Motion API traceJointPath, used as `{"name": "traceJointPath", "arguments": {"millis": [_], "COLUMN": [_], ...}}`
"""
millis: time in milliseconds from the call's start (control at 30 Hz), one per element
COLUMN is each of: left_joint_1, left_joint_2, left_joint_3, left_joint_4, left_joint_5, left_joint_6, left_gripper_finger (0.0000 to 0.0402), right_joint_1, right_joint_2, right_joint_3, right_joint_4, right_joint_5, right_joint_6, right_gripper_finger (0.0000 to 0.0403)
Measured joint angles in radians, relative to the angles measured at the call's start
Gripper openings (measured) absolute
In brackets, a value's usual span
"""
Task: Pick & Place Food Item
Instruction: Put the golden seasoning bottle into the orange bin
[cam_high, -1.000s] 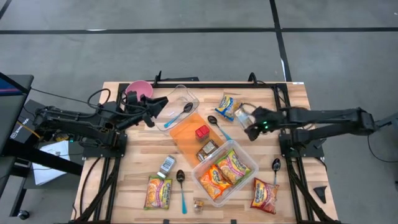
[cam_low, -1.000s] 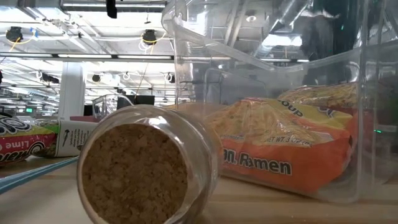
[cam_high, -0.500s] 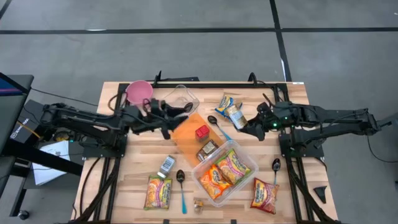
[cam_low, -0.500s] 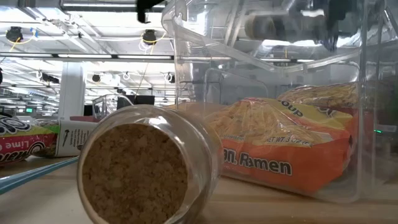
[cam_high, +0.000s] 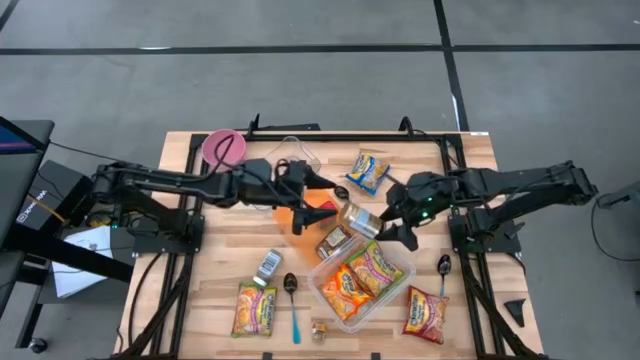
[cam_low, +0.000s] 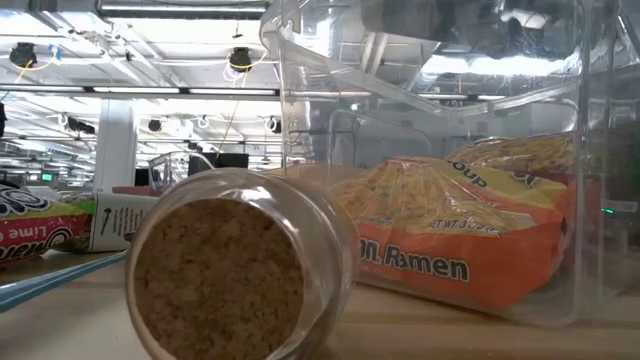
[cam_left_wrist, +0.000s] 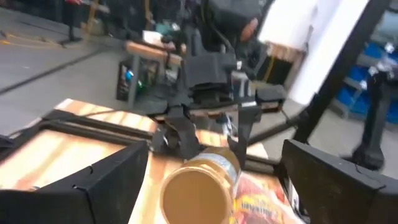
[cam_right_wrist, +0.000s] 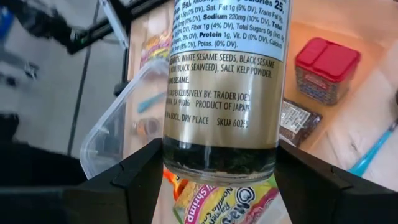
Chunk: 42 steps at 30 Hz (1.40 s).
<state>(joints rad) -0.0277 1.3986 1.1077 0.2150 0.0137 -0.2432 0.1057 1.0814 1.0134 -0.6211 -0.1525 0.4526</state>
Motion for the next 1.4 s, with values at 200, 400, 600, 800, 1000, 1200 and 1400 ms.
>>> {"name": "traceJointPath", "arguments": {"millis": [200,400,600,800,1000,1200,1400], "left_joint_1": [-0.001,-0.008,-0.016,-0.033,-0.033,-0.034,-0.036], "left_joint_2": [0.014,0.041,0.081,0.125,0.125,0.125,0.125], "left_joint_3": [0.009,0.008,0.008,0.008,0.008,0.008,0.007], "left_joint_4": [-0.050,-0.049,-0.014,-0.015,-0.018,-0.080,-0.089], "left_joint_5": [0.106,0.143,0.188,0.204,0.203,0.202,0.198], "left_joint_6": [-0.020,-0.038,-0.075,-0.083,-0.083,-0.084,-0.106], "left_gripper_finger": [0.0364,0.0370,0.0372,0.0369,0.0350,0.0300,0.0263], "right_joint_1": [0.035,0.033,0.021,0.017,0.017,0.017,0.016], "right_joint_2": [0.055,0.097,0.137,0.145,0.144,0.144,0.143], "right_joint_3": [0.068,0.111,0.133,0.135,0.135,0.135,0.135], "right_joint_4": [-0.027,-0.021,-0.018,0.006,0.009,0.009,0.006], "right_joint_5": [-0.005,-0.006,-0.017,-0.037,-0.034,-0.030,-0.030], "right_joint_6": [-0.054,-0.086,-0.098,-0.101,-0.098,-0.097,-0.090], "right_gripper_finger": [0.0257,0.0257,0.0257,0.0257,0.0257,0.0257,0.0257]}}
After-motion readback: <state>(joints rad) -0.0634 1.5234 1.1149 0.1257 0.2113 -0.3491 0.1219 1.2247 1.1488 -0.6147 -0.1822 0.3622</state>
